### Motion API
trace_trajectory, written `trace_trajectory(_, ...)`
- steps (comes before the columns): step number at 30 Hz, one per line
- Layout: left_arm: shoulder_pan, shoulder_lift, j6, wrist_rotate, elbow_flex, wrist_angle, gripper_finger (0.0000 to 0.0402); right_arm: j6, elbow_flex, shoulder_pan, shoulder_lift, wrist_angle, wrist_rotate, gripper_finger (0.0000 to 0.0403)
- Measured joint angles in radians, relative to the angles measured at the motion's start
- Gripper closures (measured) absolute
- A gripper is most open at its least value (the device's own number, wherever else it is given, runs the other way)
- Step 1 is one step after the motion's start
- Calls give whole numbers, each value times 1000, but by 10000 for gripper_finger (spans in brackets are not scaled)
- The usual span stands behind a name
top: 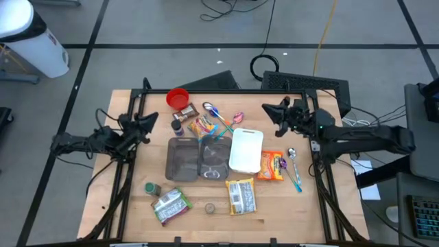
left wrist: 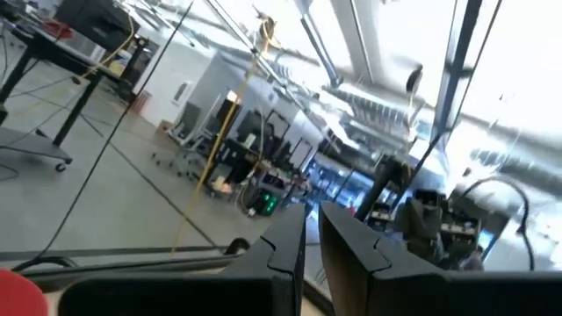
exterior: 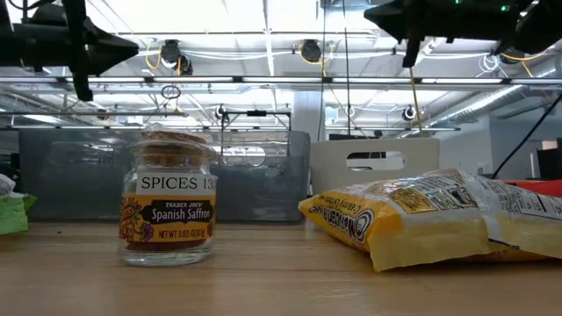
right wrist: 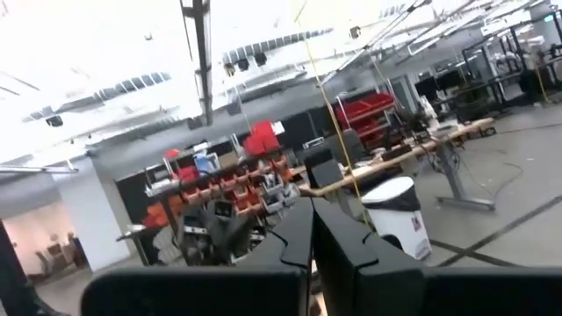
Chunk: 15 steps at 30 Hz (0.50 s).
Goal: Pick & Place Food Item
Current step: Put the white spoon into the right gray bin
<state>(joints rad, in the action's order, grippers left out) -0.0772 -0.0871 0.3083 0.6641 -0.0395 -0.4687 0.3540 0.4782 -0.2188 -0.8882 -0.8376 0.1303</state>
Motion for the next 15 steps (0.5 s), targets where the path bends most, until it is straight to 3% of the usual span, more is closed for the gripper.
trace_trajectory(5,0,-172,-76,17,-138,47,360,-2,2,-3,-41,-50,2,403)
trace_trajectory(10,10,-395,-227,19,-362,141,360,-20,2,-32,-87,-84,3,403)
trace_trajectory(15,43,-607,-240,18,-578,280,360,28,3,-65,-153,-146,4,403)
